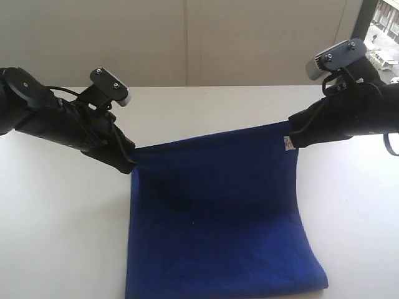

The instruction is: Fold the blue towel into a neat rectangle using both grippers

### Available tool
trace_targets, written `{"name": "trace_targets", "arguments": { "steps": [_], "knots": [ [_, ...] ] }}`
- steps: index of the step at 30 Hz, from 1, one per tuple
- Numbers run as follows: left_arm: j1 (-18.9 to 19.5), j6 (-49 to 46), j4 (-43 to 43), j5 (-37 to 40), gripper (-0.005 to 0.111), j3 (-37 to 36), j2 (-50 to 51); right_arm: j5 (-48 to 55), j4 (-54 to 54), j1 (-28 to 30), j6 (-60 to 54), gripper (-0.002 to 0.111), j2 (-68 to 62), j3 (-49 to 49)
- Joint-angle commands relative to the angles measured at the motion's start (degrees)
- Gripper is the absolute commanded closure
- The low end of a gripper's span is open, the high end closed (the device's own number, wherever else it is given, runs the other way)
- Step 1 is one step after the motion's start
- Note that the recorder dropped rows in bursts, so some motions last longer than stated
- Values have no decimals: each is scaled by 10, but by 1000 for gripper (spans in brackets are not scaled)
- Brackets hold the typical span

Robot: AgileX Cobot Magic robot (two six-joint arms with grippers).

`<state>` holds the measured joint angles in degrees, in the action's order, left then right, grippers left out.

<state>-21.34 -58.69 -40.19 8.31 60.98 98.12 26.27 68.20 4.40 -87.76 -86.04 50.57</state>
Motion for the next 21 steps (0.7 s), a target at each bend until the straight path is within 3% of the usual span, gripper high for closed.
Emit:
{"name": "trace_targets", "arguments": {
  "steps": [1, 8, 13, 21],
  "knots": [
    [6, 0, 6, -6, 107, -3, -2, -59, 4, 8, 4, 108, 3, -4],
    [6, 0, 6, -20, 107, -3, 11, -75, 30, 8, -14, 108, -40, -4],
    [6, 0, 5, -65, 107, -3, 33, -75, 203, 7, -182, 108, -84, 1],
    [6, 3, 5, -145, 107, -3, 76, -88, 221, 7, -201, 108, -134, 40]
  ]
}}
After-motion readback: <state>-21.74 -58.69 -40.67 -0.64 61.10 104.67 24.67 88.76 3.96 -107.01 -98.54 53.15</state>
